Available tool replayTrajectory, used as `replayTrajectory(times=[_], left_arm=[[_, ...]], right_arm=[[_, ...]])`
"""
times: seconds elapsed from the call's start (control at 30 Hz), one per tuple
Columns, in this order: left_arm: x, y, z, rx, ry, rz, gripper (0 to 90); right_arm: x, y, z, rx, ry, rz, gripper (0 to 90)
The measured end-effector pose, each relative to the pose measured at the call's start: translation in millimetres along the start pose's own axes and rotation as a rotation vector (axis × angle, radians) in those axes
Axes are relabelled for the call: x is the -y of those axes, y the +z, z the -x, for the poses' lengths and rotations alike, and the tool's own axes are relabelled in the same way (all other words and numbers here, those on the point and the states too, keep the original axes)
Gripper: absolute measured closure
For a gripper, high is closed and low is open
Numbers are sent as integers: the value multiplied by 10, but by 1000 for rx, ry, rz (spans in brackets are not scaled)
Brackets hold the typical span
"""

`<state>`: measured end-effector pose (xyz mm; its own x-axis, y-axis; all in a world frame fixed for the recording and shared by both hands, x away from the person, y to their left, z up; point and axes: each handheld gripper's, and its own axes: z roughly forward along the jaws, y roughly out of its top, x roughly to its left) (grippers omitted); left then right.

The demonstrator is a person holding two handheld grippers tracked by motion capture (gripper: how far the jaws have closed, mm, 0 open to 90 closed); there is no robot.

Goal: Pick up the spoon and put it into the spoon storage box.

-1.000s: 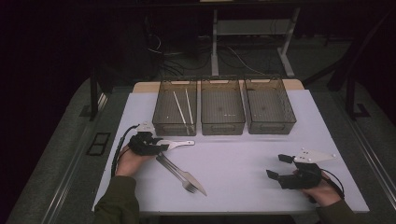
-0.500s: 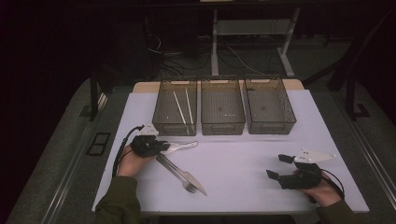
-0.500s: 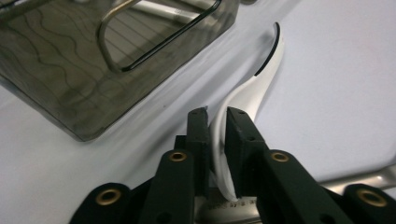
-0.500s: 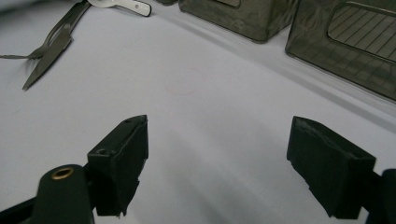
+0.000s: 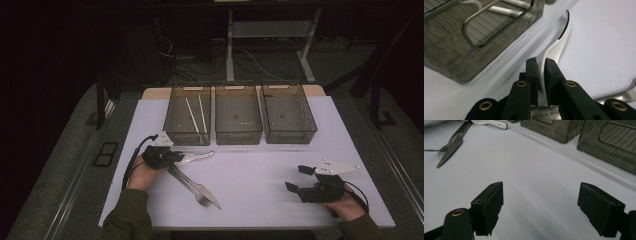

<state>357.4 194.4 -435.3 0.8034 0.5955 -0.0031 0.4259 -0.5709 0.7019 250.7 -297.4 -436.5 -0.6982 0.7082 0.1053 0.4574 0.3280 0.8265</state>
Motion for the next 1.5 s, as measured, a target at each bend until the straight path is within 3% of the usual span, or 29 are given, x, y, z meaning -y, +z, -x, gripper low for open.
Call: replayTrajectory(times=[0.2, 0.53, 0.73, 1.07, 1.5], left_arm=[[-56, -41, 41, 4, -2, 24, 820], [-203, -129, 160, 11, 58, 73, 819], [-338, -188, 242, 23, 80, 128, 819], [-800, -168, 319, 42, 137, 199, 819], [-1423, 94, 266, 17, 195, 202, 819]], right_arm=[[-4, -3, -6, 0, 0, 1, 205], [-6, -4, -8, 0, -2, 1, 205], [-7, 2, -13, 3, -7, 2, 205], [-8, 1, -3, 1, 0, 6, 205], [-11, -11, -8, -3, 2, 13, 205]])
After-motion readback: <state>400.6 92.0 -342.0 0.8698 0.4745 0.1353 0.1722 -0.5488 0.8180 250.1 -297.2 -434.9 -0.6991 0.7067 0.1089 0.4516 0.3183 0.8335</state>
